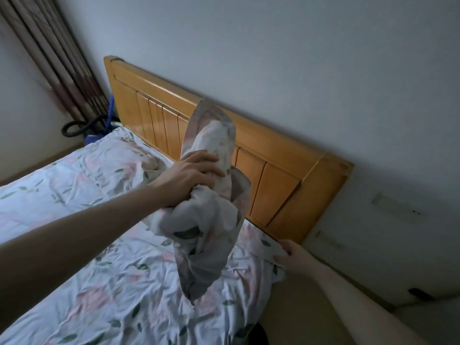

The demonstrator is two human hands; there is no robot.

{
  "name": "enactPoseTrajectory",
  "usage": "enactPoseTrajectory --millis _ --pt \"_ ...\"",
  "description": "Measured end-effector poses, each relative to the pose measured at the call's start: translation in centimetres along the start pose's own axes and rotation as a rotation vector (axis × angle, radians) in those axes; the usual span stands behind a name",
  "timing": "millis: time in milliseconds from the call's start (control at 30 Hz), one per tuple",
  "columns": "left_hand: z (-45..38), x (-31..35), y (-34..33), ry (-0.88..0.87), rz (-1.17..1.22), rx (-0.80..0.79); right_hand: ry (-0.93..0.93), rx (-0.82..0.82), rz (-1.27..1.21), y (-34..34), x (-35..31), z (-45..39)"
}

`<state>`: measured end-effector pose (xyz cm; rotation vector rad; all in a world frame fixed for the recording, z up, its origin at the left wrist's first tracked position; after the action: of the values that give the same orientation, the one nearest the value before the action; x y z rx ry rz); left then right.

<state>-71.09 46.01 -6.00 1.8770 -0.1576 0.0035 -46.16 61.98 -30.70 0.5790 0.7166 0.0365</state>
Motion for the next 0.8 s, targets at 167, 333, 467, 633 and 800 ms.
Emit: enactPoseTrajectory --millis 167,333,467,633,800 --pt "1.8 -4.5 2.7 0.093 -0.038 0.004 -0.041 -0.032 0.037 0.1 0.9 -4.1" --pt "8.2 -13.0 -1.6 0.354 -0.077 -0.248 -0.07 -0.074 0.041 -0.2 0.8 -7.7" --pt "14.7 -17.1 -10.1 0.438 -0.26 -0.539 -0.086 -0.154 0.098 -1.5 0.0 -10.2" --pt "21.2 -16.8 -18.4 0.865 -0.089 -0.7 -0.121 -0.281 0.19 -5.2 -0.2 -13.7" --pt "26.9 -14.7 -26.5 1.131 0.103 -0.683 -0.126 -0.291 0.246 -9.4 0.8 -17.4"
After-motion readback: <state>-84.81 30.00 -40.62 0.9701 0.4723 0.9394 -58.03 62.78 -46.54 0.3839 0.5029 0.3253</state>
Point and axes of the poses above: each hand's wrist, its own z-axis away from the middle knuckle, its own y-axis out of the back of the hand, x = y × z, the point moved 8 cm from there along -z, towards the middle knuckle, and after that the axes turned 1 degree about x, right-handed, at the moved point
